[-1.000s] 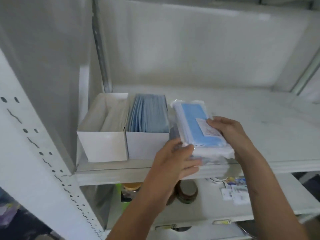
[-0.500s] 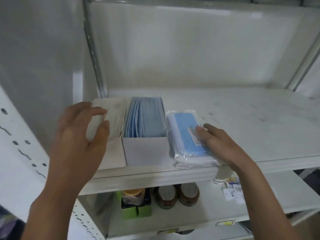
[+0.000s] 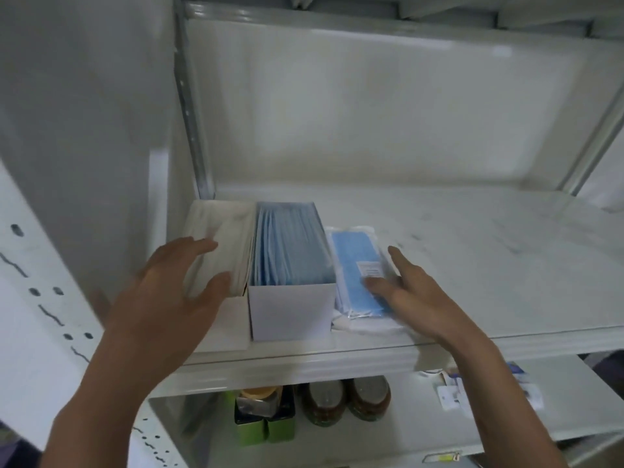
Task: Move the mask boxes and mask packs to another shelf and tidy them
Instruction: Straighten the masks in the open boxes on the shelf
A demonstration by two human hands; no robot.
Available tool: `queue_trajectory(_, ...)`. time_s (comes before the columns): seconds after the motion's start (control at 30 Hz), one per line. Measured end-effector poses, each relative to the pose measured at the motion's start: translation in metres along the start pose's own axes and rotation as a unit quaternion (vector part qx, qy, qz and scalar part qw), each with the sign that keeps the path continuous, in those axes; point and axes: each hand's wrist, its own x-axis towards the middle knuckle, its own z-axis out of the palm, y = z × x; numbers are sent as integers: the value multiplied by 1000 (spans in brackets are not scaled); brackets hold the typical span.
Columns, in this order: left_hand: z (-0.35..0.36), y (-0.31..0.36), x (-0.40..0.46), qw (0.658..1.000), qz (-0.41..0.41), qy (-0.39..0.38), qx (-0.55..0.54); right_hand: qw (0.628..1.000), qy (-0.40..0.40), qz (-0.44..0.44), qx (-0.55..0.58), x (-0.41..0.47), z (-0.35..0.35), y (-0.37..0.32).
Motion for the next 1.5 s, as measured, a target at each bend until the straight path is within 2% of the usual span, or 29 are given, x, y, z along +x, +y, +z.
queue_trajectory(0.07, 0, -2, -1, 1000, 12, 2, -18, 999, 7, -27, -38, -1, -6, -4)
queue_trajectory(0.13, -2, -7, -3, 999, 31, 12, -36, 994, 58, -72, -64, -4, -10, -18)
queue_trajectory(0.2, -6, -10, -4, 997, 49, 45, -32, 977, 116, -172, -45, -9, -9, -41)
queue_trajectory(0.27, -10, -8, -3, 991, 88, 99, -2, 959, 100, -264, -6, -18, 2, -67)
queue_trajectory(0.33, -14, 2, 5, 980, 143, 127, 47, 952, 40, -305, -13, -26, 21, -86)
queue_trajectory(0.4, -15, 13, 16, 985, 147, 63, 67, 950, -1, -303, -73, -28, 40, -92)
queue_trajectory(0.5, -13, 26, 30, 987, 78, -103, 98, 943, 27, -308, -125, -28, 55, -92)
queue_trajectory(0.53, -12, 27, 33, 984, 63, -116, 117, 944, 32, -306, -118, -27, 56, -91)
queue_trajectory(0.73, -16, 22, 37, 971, 29, -77, 226, 948, 12, -304, -99, -22, 56, -82)
queue_trajectory(0.87, -15, 23, 46, 949, 39, -125, 286, 949, 15, -302, -95, -22, 58, -82)
queue_trajectory(0.93, -16, 24, 52, 948, 26, -160, 275, 949, 16, -302, -90, -23, 58, -82)
queue_trajectory(1.03, -14, 24, 61, 960, 6, -198, 198, 950, 13, -299, -87, -23, 57, -83)
queue_trajectory(1.13, -9, 17, 62, 977, -9, -159, 141, 951, 11, -298, -84, -24, 57, -84)
queue_trajectory(1.23, -12, 10, 56, 996, -33, -28, 84, 952, 13, -296, -75, -25, 58, -83)
queue_trajectory(1.33, -19, 12, 50, 994, 18, 97, 55, 952, 13, -295, -75, -25, 59, -82)
queue_trajectory(1.37, -20, 14, 48, 993, 38, 103, 53, 953, 14, -295, -74, -24, 59, -82)
queue_trajectory(1.43, -18, 14, 42, 994, 54, 69, 67, 953, 15, -292, -75, -25, 59, -83)
queue_trajectory(1.5, -13, 12, 35, 989, 47, 27, 139, 954, 11, -289, -82, -26, 57, -85)
